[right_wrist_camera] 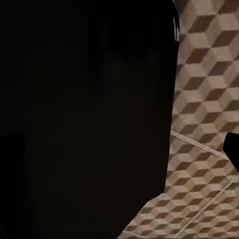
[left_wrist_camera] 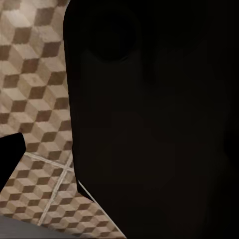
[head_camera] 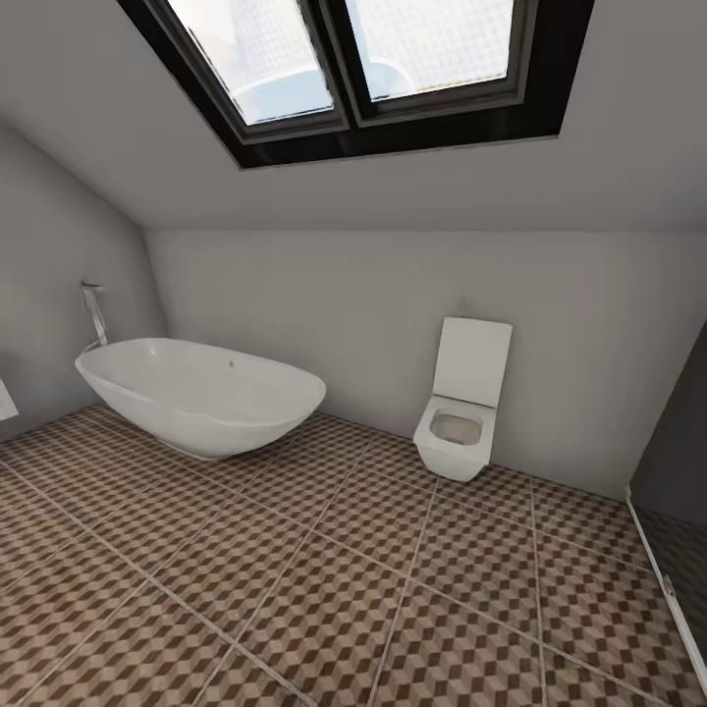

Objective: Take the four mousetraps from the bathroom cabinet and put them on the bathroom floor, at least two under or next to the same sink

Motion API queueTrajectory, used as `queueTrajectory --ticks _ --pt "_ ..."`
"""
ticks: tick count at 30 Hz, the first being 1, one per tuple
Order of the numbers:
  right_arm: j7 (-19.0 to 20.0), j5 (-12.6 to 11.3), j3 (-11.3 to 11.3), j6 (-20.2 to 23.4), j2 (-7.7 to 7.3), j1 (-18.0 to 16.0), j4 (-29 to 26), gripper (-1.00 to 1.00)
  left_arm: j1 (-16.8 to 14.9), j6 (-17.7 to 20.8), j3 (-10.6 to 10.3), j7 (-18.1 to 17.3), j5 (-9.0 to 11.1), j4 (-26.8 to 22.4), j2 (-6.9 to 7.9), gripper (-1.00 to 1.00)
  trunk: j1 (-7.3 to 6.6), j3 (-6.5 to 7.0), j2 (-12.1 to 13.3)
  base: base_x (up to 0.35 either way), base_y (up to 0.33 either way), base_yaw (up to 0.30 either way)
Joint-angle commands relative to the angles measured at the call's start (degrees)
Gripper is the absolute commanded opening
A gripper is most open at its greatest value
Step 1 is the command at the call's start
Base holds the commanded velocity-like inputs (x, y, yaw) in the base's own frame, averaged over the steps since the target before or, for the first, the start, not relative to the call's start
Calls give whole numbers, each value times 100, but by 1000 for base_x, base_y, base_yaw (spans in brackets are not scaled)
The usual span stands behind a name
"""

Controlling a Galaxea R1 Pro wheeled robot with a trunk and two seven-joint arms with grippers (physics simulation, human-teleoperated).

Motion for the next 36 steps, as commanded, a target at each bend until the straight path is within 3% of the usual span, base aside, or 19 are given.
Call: queueTrajectory --ticks 1,14,22,36 --pt "-4 9 15 -33 33 -34 -33 100 2 -17 9 -18 -9 -21 27 100 0 -3 -3 0 0 0" --pt "0 13 17 -56 196 -44 -240 100 6 -90 9 -9 -9 -25 26 100 0 -3 -3 0 0 0" --pt "0 12 17 -62 209 -44 -272 100 4 -150 12 -7 -9 -28 26 100 0 -3 -3 0 0 0" --pt "0 21 17 -507 205 -44 -703 100 1 -601 43 50 13 -450 148 100 0 -3 -3 0 0 0"
